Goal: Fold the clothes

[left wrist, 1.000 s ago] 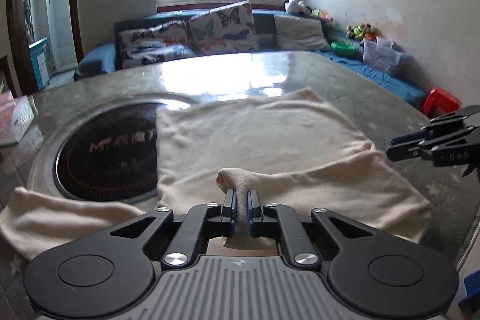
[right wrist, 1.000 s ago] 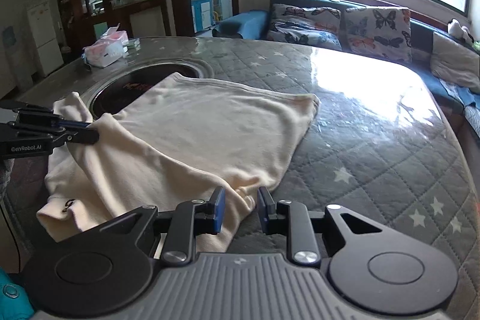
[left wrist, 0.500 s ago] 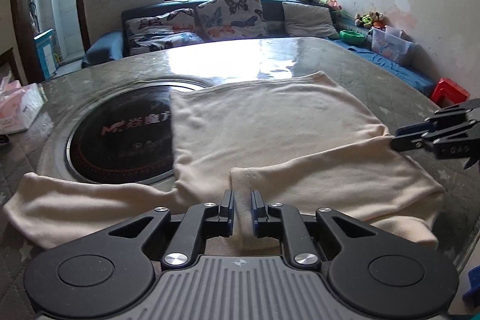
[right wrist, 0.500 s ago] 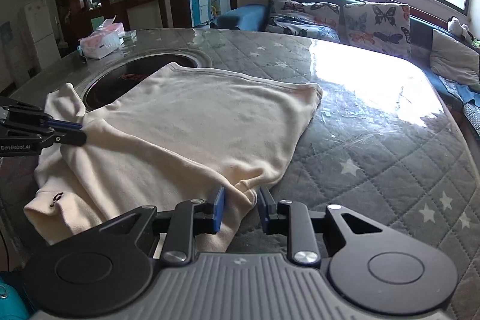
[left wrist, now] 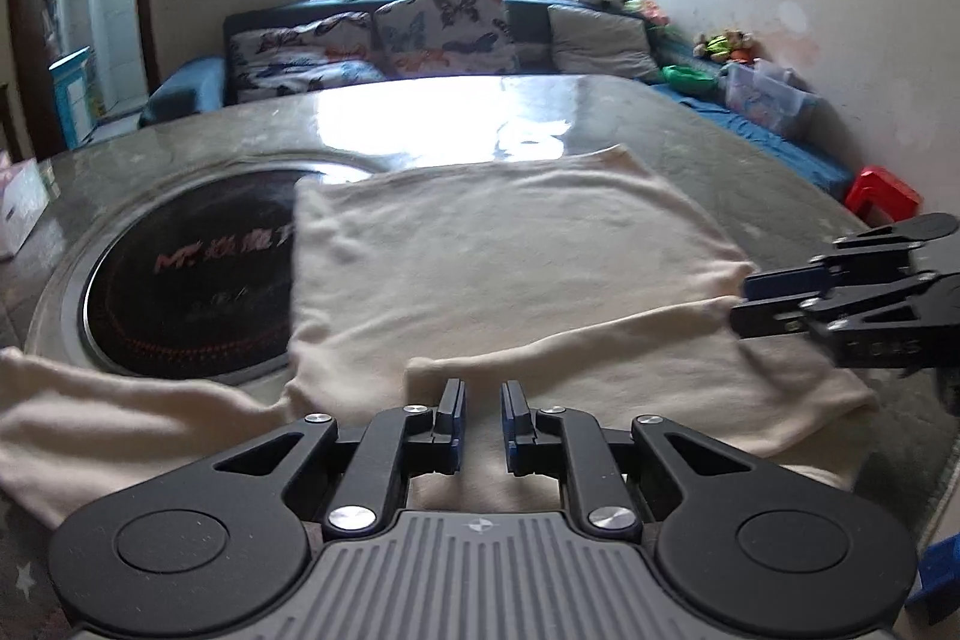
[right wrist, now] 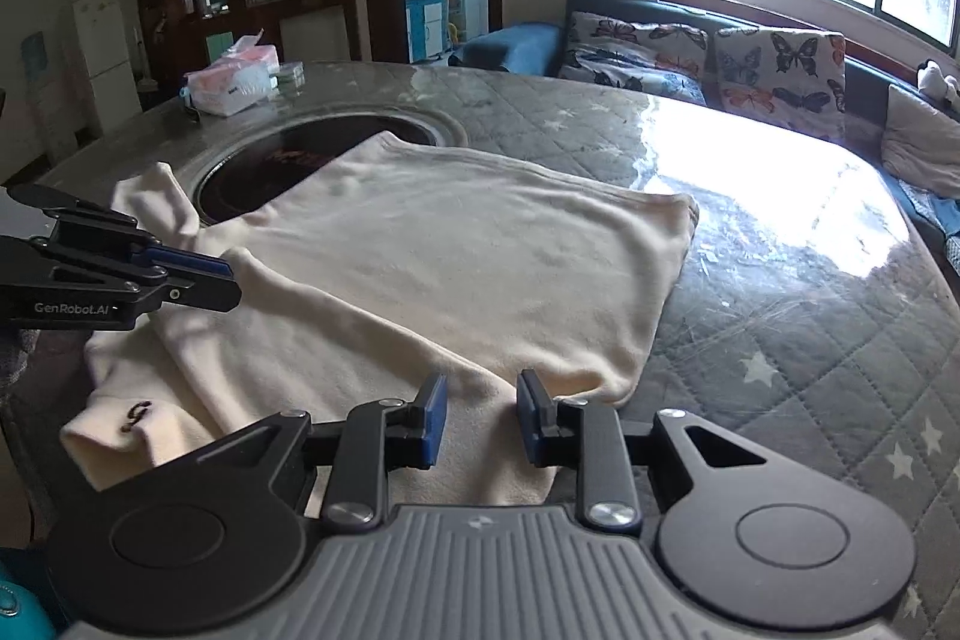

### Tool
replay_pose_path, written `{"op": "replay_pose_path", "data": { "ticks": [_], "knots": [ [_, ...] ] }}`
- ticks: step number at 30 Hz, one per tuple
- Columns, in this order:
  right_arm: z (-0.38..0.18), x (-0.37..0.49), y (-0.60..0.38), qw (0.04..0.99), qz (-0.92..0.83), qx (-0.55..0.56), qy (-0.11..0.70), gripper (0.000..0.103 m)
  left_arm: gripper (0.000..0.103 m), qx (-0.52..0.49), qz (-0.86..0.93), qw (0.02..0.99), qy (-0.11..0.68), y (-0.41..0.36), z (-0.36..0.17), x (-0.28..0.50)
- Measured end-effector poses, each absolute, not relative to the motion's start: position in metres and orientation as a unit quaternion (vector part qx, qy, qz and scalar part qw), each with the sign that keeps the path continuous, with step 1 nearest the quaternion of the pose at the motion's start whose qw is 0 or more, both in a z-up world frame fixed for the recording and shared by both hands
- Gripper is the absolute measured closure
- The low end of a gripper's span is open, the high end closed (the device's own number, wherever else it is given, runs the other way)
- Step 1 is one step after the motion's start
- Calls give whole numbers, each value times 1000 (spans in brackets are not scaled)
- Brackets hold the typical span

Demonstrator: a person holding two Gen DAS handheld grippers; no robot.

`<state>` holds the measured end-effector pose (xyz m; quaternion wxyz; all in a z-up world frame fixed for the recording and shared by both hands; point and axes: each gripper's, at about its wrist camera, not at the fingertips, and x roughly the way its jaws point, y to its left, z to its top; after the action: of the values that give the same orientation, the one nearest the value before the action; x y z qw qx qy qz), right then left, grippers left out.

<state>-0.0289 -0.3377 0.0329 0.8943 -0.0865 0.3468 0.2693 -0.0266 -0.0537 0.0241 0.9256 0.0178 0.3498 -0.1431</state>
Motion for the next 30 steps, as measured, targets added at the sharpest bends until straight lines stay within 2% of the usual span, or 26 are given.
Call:
{"op": "replay_pose_path", "data": {
  "ticks": [4, 8, 10, 12, 14, 20, 30],
  "knots": [
    [41, -37, -333, 894, 278, -100, 337, 78, 89, 8, -151, 930, 336, -49, 30, -31],
    [43, -46, -323, 885, 301, -105, 339, 67, 88, 5, -142, 928, 345, -47, 24, -27],
    [41, -50, -317, 881, 310, -109, 341, 67, 86, 3, -143, 928, 343, -45, 24, -29],
    [41, -52, -312, 877, 317, -115, 342, 63, 78, 2, -144, 930, 339, -43, 26, -33],
    [40, -55, -306, 874, 323, -122, 343, 61, 74, 2, -137, 932, 335, -37, 28, -36],
    [39, -60, -289, 862, 344, -140, 345, 55, 73, -19, -94, 940, 329, -6, 32, -44],
    [33, -55, -266, 849, 363, -148, 355, 45, 53, -57, 91, 944, 313, 85, 34, -41]
  ]
}}
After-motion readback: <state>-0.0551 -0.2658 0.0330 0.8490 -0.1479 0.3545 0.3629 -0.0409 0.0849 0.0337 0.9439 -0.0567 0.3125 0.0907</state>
